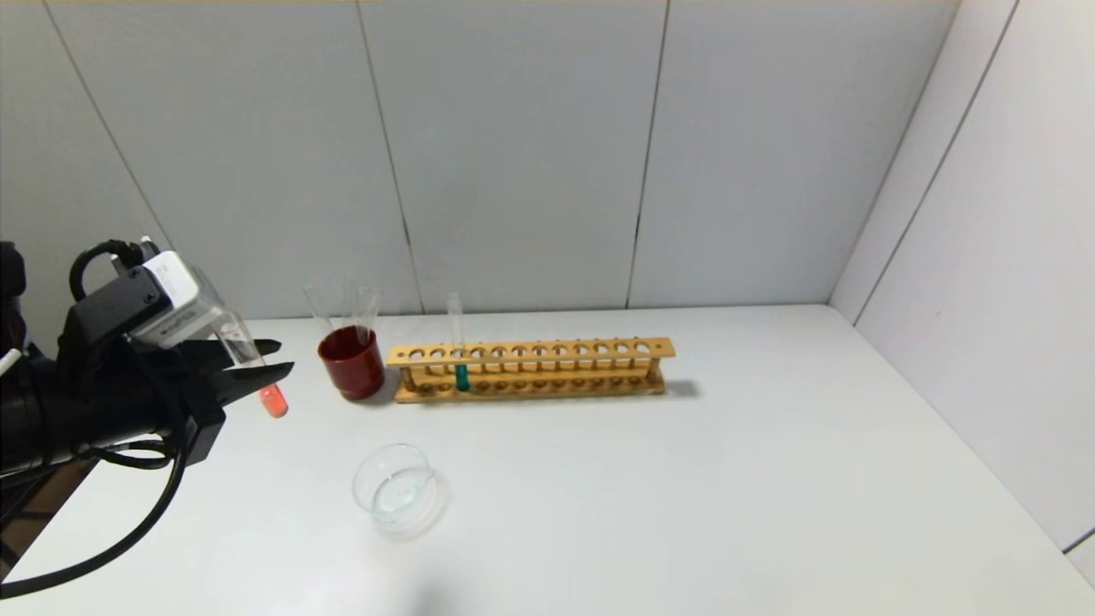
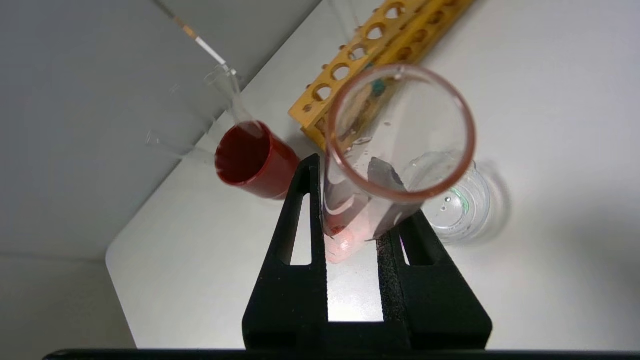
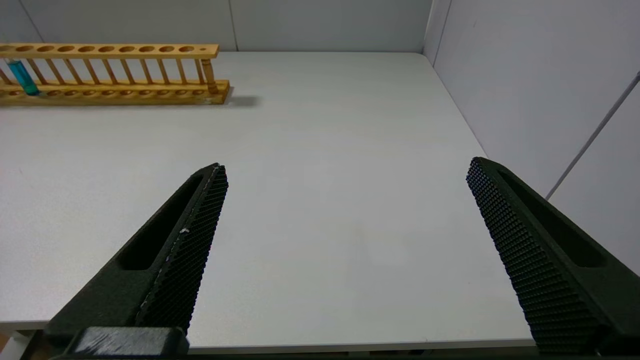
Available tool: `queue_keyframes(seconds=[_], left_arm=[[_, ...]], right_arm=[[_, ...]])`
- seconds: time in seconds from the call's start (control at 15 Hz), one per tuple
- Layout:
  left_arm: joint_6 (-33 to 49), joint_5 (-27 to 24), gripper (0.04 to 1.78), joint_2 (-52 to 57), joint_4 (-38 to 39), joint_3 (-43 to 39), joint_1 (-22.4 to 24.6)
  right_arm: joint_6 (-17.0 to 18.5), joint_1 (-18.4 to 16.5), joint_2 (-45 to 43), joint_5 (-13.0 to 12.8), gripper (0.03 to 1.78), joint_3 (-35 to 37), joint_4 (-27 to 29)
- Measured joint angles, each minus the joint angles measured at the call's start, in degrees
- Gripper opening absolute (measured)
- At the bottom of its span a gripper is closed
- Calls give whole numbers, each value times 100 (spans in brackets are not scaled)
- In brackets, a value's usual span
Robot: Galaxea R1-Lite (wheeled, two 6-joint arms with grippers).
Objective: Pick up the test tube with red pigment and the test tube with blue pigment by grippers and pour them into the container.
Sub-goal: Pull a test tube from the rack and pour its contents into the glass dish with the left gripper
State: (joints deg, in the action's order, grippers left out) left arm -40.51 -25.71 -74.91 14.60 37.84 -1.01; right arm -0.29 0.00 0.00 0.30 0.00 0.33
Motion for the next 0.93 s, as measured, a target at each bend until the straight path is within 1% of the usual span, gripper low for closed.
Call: queue_keyframes(seconds=[0.13,0.33,0.53,0.93], left_arm=[[-728,-61,33,-48,-336,-11,91],[-2124,-59,33,-227,-690,48,338],[-3274,-50,33,-530,-627,179,449],[-4910,-50,33,-940,-438,271,432]], right_arm=[[-1,0,0,2,175,0,0],[-1,0,0,2,175,0,0],[0,0,0,0,175,0,0],[-1,0,0,0,175,0,2]])
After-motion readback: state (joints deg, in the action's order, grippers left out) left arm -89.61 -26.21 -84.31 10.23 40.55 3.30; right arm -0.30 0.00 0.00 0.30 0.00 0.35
